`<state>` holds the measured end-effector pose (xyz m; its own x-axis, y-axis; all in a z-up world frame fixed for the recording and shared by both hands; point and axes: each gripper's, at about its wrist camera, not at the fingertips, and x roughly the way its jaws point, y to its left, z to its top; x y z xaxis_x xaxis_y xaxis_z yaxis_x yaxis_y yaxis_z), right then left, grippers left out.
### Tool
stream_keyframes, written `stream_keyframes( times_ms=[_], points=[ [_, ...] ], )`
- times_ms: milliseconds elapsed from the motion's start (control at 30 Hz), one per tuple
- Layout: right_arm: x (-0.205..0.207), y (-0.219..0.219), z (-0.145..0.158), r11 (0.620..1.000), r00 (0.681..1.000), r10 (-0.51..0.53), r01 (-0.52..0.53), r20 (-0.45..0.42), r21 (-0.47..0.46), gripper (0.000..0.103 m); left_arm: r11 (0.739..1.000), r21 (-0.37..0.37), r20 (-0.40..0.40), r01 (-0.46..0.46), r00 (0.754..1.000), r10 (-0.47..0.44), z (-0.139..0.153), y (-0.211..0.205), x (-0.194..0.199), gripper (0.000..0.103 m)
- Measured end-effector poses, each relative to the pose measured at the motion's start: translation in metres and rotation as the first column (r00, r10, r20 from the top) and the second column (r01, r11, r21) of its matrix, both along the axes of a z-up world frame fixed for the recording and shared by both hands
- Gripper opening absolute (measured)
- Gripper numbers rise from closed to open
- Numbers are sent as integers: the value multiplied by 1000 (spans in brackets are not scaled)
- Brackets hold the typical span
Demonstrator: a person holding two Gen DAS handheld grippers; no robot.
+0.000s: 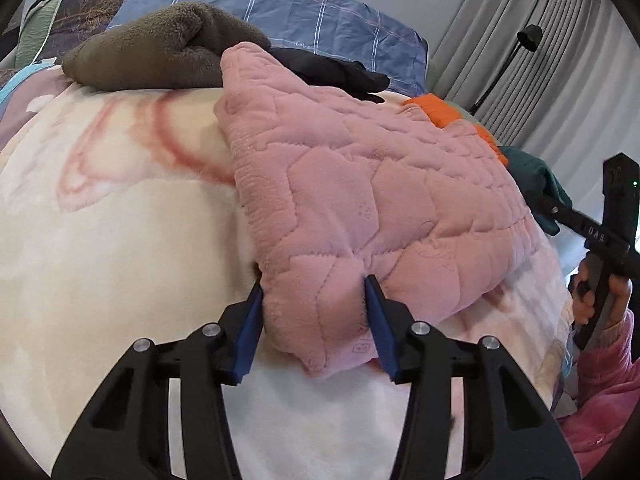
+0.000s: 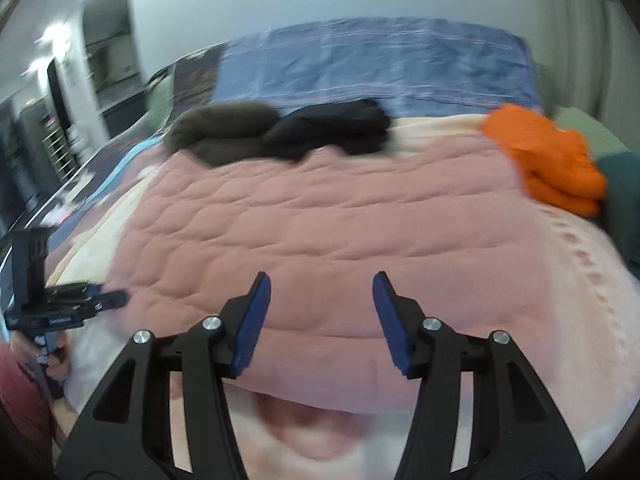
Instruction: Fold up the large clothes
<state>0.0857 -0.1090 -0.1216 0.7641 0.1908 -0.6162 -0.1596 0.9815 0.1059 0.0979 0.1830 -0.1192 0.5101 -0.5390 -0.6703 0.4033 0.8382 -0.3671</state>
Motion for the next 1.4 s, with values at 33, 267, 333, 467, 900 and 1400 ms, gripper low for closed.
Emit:
stream_keyframes(
  times_ms=[33, 267, 333, 467, 900, 1400],
  points=[
    [11, 7, -18, 1000, 997, 9, -10, -82, -5, 48, 1000, -6, -6, -3, 1000, 3, 0, 1, 0, 50],
    [28, -3, -36, 998, 977, -12, 25, -212, 57, 48, 998, -62, -36, -2, 999, 0, -6, 11, 2, 55],
    [30, 0, -16, 998, 984, -5, 17, -179, 66, 49, 998, -65, -34, -6, 999, 3, -6, 12, 2, 58],
    [66, 14, 17, 1000, 997, -2, 4, -81, 22, 49, 999, -49, -26, -20, 999, 18, -8, 12, 0, 65],
    [157, 7, -13, 995, 969, -93, 86, -227, -40, 48, 997, -77, -25, -19, 1000, 17, -12, 15, 3, 66],
    [242, 10, -42, 992, 951, -124, 115, -283, -48, 50, 991, -131, -36, -24, 999, 19, -13, 21, 4, 71]
  ],
)
